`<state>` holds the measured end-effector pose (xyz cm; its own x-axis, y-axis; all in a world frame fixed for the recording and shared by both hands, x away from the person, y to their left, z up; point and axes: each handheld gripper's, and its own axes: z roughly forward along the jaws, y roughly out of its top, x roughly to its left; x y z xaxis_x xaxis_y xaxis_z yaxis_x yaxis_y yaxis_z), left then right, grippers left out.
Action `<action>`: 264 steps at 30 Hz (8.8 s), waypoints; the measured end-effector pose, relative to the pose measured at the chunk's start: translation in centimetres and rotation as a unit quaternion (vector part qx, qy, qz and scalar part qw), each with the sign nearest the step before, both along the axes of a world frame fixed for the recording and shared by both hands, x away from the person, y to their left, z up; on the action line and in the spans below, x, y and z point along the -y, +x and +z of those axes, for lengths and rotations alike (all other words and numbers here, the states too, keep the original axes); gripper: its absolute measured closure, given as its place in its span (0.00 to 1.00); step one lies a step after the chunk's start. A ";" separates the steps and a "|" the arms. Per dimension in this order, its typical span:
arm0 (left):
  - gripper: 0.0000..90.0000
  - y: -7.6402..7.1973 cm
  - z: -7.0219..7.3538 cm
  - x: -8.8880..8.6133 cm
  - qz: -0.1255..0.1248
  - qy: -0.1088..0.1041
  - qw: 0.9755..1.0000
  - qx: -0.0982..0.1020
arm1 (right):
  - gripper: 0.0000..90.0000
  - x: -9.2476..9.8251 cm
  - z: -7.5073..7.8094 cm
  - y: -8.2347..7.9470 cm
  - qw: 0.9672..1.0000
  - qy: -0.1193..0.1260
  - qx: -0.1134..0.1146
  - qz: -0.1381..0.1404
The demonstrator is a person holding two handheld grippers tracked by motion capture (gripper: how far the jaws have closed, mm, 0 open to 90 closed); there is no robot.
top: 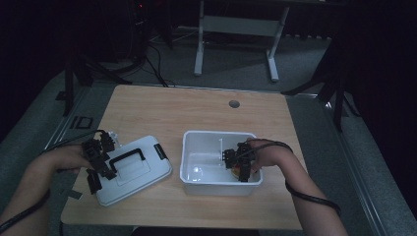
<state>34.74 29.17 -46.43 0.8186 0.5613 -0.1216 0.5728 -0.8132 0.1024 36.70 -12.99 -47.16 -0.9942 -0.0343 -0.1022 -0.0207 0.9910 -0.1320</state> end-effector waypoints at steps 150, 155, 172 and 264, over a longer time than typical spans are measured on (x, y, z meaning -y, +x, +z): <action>0.87 1.5 -2.7 2.1 -0.001 0.084 0.996 -0.017 | 0.16 17.0 -0.4 -1.0 0.974 0.164 -0.022 -0.156; 0.92 1.5 -2.8 2.3 -0.003 0.081 0.996 -0.021 | 0.16 16.9 -0.6 -1.0 0.974 0.164 -0.022 -0.157; 0.93 1.0 -2.1 1.4 -0.003 0.055 0.998 -0.013 | 0.16 17.0 -1.5 -1.0 0.972 0.165 -0.030 -0.162; 0.93 2.9 13.0 25.9 -0.256 0.029 0.964 0.068 | 0.16 17.4 -0.8 -2.2 0.968 0.194 -0.025 -0.155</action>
<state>37.67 3.28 -33.40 0.9963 0.0824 0.0256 0.0796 -0.9924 0.0936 34.50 -30.42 -47.92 -0.9548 0.2973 0.0015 0.2887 0.9257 0.2444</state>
